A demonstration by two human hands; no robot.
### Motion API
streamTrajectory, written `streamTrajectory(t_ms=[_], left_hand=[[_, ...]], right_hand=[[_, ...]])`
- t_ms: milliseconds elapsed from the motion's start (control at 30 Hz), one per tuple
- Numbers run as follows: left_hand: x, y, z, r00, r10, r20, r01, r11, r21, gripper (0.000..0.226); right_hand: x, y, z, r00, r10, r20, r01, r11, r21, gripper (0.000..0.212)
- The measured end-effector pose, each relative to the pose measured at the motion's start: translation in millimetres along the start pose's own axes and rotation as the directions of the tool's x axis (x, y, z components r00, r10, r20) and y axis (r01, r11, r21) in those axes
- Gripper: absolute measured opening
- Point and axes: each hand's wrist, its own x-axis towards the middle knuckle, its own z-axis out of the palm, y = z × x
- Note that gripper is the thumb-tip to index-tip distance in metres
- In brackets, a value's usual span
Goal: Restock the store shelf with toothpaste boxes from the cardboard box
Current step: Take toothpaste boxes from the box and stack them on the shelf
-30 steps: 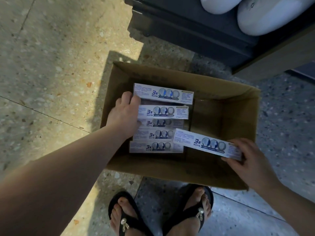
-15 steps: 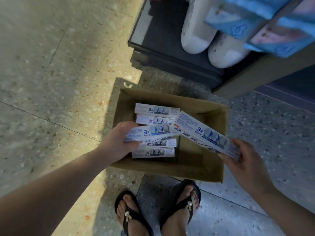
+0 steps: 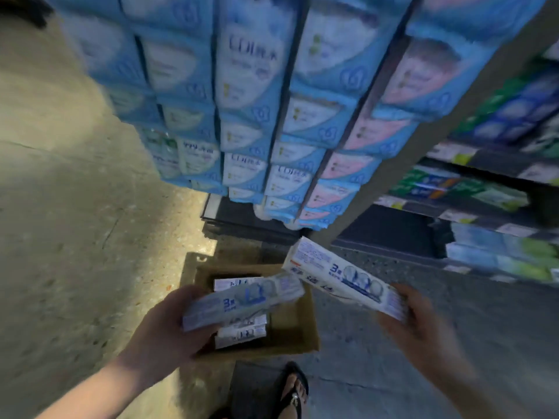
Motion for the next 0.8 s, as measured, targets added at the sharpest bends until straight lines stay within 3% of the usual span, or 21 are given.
streamTrajectory(t_ms=[100, 200, 300, 433, 567, 667, 800], left_hand=[[-34, 55, -27, 0.997, 0.071, 0.030, -0.072, 0.997, 0.033, 0.038], [-69, 114, -44, 0.977, 0.194, 0.091, -0.199, 0.979, 0.051, 0.034], [-97, 170, -46, 0.928, 0.332, 0.169, -0.343, 0.939, 0.040, 0.039], [-126, 238, -26, 0.854, 0.449, 0.263, -0.477, 0.877, 0.054, 0.040], [-157, 302, 15, 0.753, 0.552, 0.358, -0.587, 0.809, -0.014, 0.031], [-183, 351, 56, 0.700, 0.579, 0.418, -0.611, 0.789, -0.068, 0.025], [-221, 419, 120, 0.651, 0.585, 0.484, -0.616, 0.779, -0.113, 0.020]], right_hand=[[-45, -39, -60, 0.999, -0.007, -0.046, 0.009, 1.000, 0.027, 0.038], [-93, -67, -118, 0.991, -0.042, -0.129, 0.049, 0.998, 0.047, 0.040], [-141, -77, -171, 0.972, -0.036, -0.232, 0.050, 0.997, 0.055, 0.058], [-204, -81, -235, 0.929, -0.011, -0.369, 0.032, 0.998, 0.052, 0.063], [-267, -80, -296, 0.873, 0.085, -0.480, -0.012, 0.988, 0.152, 0.041], [-309, -55, -344, 0.808, 0.130, -0.575, -0.025, 0.982, 0.187, 0.046], [-353, -7, -413, 0.759, 0.172, -0.628, -0.059, 0.979, 0.196, 0.031]])
